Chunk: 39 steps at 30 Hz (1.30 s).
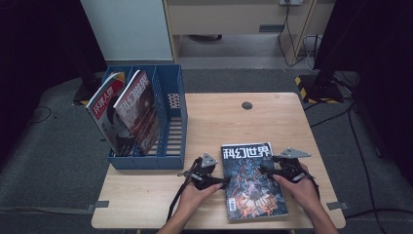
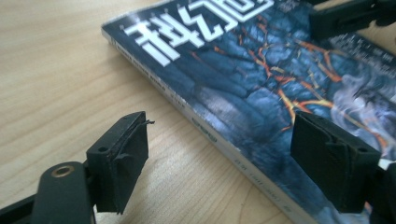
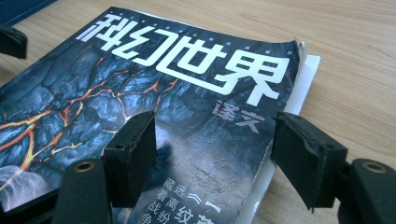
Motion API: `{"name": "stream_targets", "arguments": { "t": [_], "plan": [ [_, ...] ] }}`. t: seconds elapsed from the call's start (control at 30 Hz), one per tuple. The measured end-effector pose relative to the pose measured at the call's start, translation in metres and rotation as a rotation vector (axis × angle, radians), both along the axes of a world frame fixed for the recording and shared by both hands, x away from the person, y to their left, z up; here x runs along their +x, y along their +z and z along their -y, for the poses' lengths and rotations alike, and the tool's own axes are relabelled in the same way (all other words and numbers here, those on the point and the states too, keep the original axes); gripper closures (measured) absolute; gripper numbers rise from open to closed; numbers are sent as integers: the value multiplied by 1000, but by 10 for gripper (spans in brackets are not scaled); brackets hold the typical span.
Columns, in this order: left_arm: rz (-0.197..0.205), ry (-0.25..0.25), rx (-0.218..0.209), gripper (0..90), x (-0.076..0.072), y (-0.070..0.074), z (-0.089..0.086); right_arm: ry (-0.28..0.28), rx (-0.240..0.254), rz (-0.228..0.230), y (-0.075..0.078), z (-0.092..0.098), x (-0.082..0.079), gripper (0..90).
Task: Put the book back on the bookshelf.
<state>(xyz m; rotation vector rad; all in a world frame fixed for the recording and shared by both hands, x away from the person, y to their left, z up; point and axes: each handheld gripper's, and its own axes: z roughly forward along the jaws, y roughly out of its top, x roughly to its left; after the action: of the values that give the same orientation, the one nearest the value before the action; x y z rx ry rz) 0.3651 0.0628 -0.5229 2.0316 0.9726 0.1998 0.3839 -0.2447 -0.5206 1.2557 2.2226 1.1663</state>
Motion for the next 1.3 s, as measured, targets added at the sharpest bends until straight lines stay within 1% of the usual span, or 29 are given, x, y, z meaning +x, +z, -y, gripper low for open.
{"name": "stream_targets", "arguments": {
  "t": [0.03,0.07,0.17,0.2,0.3,0.37,0.43,0.5,0.57,0.6,0.63,0.7,0.87,1.0,1.03,1.07,1.13,1.17,1.23,1.3],
  "plan": [
    [-9,-8,-3,180,1,-2,1,2,3,2,0,0,0,312],
    [-20,-7,-14,173,1,-3,2,4,4,-1,0,-1,0,311],
    [-15,-14,-6,169,2,-2,3,17,-1,0,0,-4,1,308],
    [-20,-16,-8,168,3,-3,2,22,-5,6,0,-5,1,306],
    [-54,-18,-40,166,5,-5,0,23,-5,11,0,-7,1,302],
    [-66,-20,-54,166,6,-7,0,25,-6,12,0,-7,1,300],
    [-89,-24,-76,165,7,-9,-1,25,-5,13,0,-7,0,298],
    [-98,-34,-92,163,8,-11,0,25,-6,13,0,-7,0,295],
    [-94,-52,-88,157,8,-11,0,25,-2,11,0,-8,0,296],
    [-93,-54,-92,157,8,-11,1,29,-2,10,0,-8,0,296],
    [-92,-66,-93,157,7,-12,3,30,-1,9,0,-8,0,296],
    [-90,-67,-83,132,6,-11,6,35,-5,12,0,-9,0,290],
    [-98,-69,-92,132,7,-11,4,35,-2,10,0,-9,-1,288],
    [-118,-61,-109,160,8,-10,3,40,4,3,0,-10,-1,288],
    [-122,-57,-118,184,8,-9,3,45,3,6,-1,-11,-1,287],
    [-123,-57,-126,190,8,-8,2,49,-2,10,-1,-11,-1,285],
    [-132,-51,-167,192,8,-4,0,50,-7,8,0,-12,-2,282],
    [-134,-51,-177,200,9,-1,-1,51,-7,9,0,-11,-2,282],
    [-142,-62,-193,219,10,4,-2,49,-1,3,0,-10,-2,282],
    [-151,-73,-196,233,13,8,-2,49,0,4,-1,-10,-2,284]
  ]
}}
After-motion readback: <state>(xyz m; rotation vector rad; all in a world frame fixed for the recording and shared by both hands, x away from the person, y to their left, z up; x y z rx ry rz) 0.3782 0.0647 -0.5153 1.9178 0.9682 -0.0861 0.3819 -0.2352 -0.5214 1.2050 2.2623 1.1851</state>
